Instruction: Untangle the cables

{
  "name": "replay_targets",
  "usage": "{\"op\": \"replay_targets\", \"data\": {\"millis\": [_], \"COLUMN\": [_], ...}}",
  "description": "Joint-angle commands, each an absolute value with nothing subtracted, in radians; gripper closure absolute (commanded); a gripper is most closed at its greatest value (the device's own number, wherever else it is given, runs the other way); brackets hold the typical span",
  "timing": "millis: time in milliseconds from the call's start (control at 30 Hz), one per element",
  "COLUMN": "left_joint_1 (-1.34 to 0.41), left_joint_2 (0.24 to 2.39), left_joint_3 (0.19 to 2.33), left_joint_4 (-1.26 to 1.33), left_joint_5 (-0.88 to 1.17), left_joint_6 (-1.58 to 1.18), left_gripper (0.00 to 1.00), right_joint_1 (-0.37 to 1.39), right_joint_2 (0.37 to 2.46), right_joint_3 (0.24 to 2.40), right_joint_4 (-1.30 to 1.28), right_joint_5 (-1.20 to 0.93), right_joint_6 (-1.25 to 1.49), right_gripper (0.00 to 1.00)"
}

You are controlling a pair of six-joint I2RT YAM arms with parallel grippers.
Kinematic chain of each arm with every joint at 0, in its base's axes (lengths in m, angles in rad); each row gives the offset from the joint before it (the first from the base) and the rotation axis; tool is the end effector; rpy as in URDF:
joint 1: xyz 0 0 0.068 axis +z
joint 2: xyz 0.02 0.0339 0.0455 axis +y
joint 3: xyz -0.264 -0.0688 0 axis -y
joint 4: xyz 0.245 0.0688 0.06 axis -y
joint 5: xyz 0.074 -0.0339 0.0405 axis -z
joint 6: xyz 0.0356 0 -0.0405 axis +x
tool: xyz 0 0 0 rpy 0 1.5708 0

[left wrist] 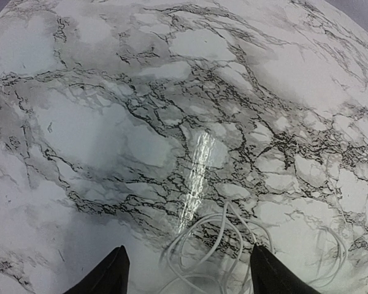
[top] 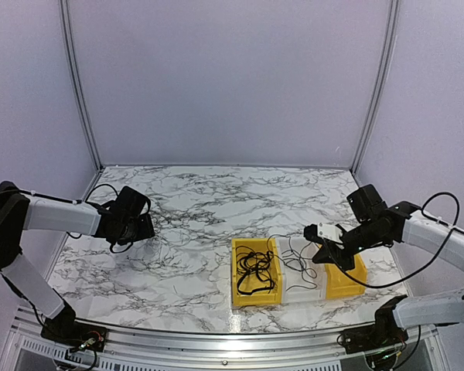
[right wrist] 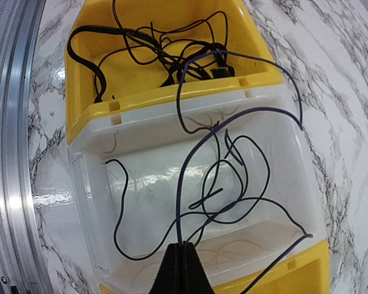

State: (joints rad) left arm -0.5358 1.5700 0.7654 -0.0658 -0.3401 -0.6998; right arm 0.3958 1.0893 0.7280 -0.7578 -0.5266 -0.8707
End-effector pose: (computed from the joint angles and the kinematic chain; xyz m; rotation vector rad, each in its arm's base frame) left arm 0.2659 -0.1441 0.1603 -0.3434 2.3576 -0.1703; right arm 0.1720 0.0913 0.2227 -1.6275 1.9515 0.5274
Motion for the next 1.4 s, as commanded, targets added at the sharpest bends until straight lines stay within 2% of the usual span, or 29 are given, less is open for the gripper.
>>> {"op": "replay_targets", "data": {"millis": [0,500,867,1100,1267,1367], "left_joint_1": [-0.532,-0.532,-0.532,-0.532,-0.532,-0.532], "left_joint_2": [1.593,1.586,1.516,1.502,1.528,1.533], "left_joint_3": [0.758,0.729,0.605,0.598,0.623,0.638], "left_joint_4": [-0.072,-0.042,0.041,0.04,0.03,0.023], "left_joint_5": [-0.327,-0.325,-0.333,-0.33,-0.315,-0.305], "left_joint_6": [-0.713,-0.729,-0.768,-0.745,-0.733,-0.736], "left_gripper": [0.29,0.29,0.29,0.29,0.29,0.29], "right_joint_1": [0.482,0.685,0.733,0.706,0.638,0.569], "right_joint_2": [1.146,1.308,1.427,1.367,1.295,1.363], "right_joint_3": [0.794,0.769,0.763,1.041,1.126,1.166], "right_joint_4": [-0.755,-0.603,-0.576,-0.938,-0.994,-0.972], "right_joint_5": [-0.431,-0.073,0.023,-0.132,-0.226,-0.269], "right_joint_6": [-0.856,-0.886,-0.906,-0.889,-0.988,-0.969], "right_gripper": [1.0,1.0,1.0,0.72,0.61,0.61]}}
